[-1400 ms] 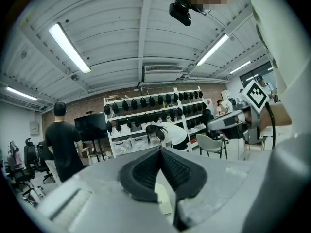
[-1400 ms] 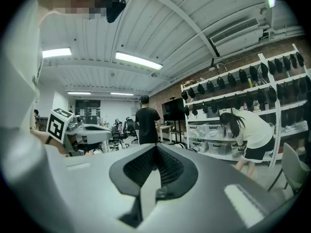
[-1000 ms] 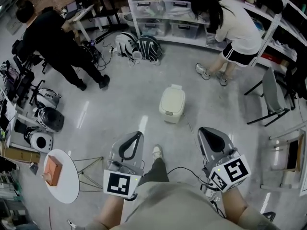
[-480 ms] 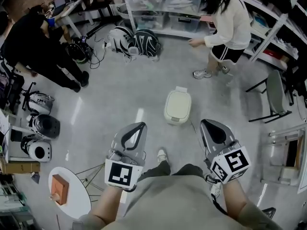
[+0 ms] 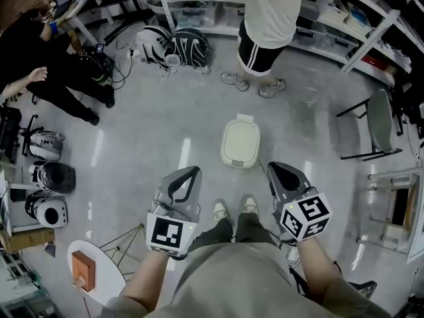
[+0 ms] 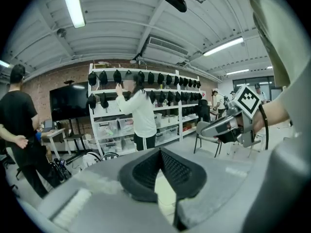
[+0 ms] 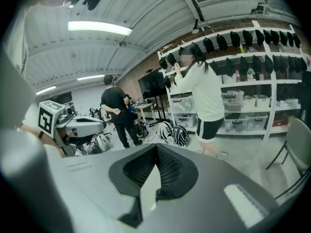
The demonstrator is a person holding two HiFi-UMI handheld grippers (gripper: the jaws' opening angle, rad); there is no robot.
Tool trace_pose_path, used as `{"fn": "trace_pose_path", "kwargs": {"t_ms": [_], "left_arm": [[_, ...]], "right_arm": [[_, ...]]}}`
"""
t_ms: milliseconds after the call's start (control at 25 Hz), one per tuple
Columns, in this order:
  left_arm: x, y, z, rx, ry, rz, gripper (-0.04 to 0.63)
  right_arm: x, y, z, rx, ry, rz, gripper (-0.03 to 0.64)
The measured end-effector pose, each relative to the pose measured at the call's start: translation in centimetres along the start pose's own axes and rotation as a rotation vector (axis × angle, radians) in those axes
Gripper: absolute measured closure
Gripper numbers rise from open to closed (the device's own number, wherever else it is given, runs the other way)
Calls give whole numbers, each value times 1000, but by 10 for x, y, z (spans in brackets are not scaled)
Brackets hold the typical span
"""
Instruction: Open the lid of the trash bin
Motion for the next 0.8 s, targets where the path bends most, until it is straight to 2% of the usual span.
{"fn": "trace_pose_path", "kwargs": {"t_ms": [80, 320, 520, 800], "left_arm": [[-15, 1, -21, -20, 36, -6, 594], [-78, 2, -85, -31, 148, 73, 594], [-159, 0, -136, -30, 249, 121, 593], [-278, -14, -188, -40, 367, 221, 592]], "right_arm": [[-16, -14, -22, 2, 35, -22, 614], [-79, -50, -90, 42, 182, -74, 614], [-154, -78, -149, 67, 280, -136, 614], [-277, -104, -232, 52, 414, -195, 614]]}}
Point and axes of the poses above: the fingertips, and each gripper's own axes: z backward along the fingers, y to its left, x out of its top, the point moved 4 cm from there along z, backward along the fingers, and after that the axes turned 2 degrees about -z, right-handed, at the moved point
